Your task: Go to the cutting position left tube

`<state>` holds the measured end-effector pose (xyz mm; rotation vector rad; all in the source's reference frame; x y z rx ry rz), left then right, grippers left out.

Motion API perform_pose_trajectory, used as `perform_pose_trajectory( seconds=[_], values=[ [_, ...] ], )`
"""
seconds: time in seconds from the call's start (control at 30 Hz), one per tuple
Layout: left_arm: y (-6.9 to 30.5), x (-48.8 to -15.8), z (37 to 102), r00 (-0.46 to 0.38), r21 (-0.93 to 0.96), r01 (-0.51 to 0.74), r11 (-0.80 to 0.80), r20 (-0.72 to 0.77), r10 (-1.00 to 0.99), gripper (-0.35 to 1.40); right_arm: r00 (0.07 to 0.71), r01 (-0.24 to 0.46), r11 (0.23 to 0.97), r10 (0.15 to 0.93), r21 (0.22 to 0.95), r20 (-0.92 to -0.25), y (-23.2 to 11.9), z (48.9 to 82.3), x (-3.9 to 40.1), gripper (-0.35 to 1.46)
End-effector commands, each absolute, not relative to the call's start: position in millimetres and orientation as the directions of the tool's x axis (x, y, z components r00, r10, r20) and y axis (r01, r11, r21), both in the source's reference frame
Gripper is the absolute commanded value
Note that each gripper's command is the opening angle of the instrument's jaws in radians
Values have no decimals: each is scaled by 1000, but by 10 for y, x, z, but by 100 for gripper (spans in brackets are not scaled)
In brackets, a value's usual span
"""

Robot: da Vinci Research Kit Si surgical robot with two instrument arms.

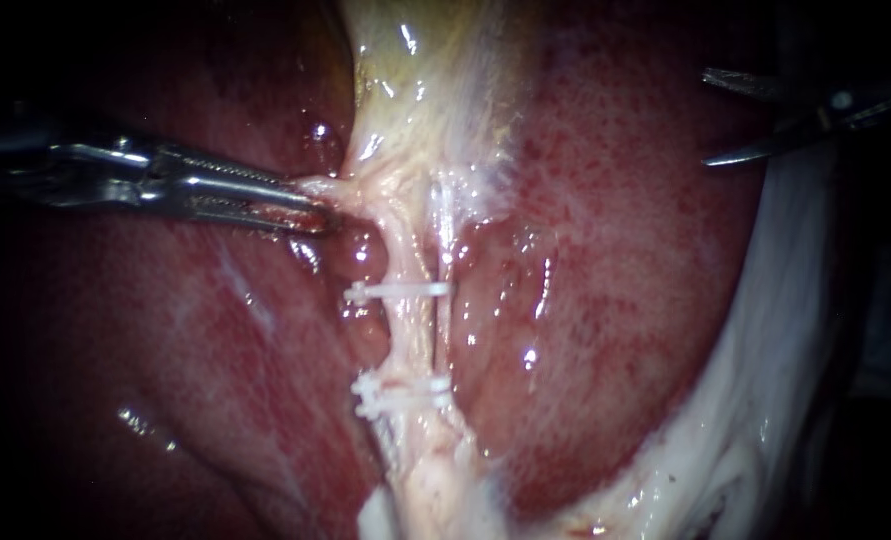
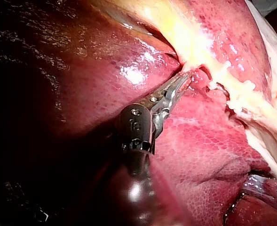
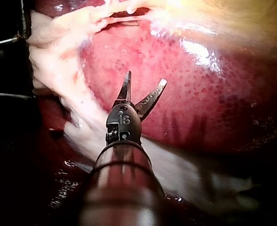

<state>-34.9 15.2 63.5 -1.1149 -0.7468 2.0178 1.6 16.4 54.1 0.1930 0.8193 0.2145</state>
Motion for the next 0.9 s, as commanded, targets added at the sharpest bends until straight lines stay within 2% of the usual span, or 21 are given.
perform_pose_trajectory(
  seconds=[0.03,0.13,0.5,0.77,0.9],
  values=[
    [153,-347,633,-383,-753,-297,-587,-469,796,-35,663,-114,961,262,252,-701,164,541,16,145],
    [155,-337,620,-386,-758,-291,-583,-464,797,-35,662,-112,961,263,254,-702,164,541,16,145],
    [191,-283,550,-300,-754,-319,-575,-495,815,-35,662,-112,961,263,254,-702,164,540,16,145],
    [191,-281,548,-299,-749,-324,-578,-499,813,-35,652,-88,960,258,267,-713,160,538,20,145],
    [191,-281,548,-299,-749,-324,-579,-499,813,-35,633,-66,948,280,311,-721,145,537,39,145]
  ],
)
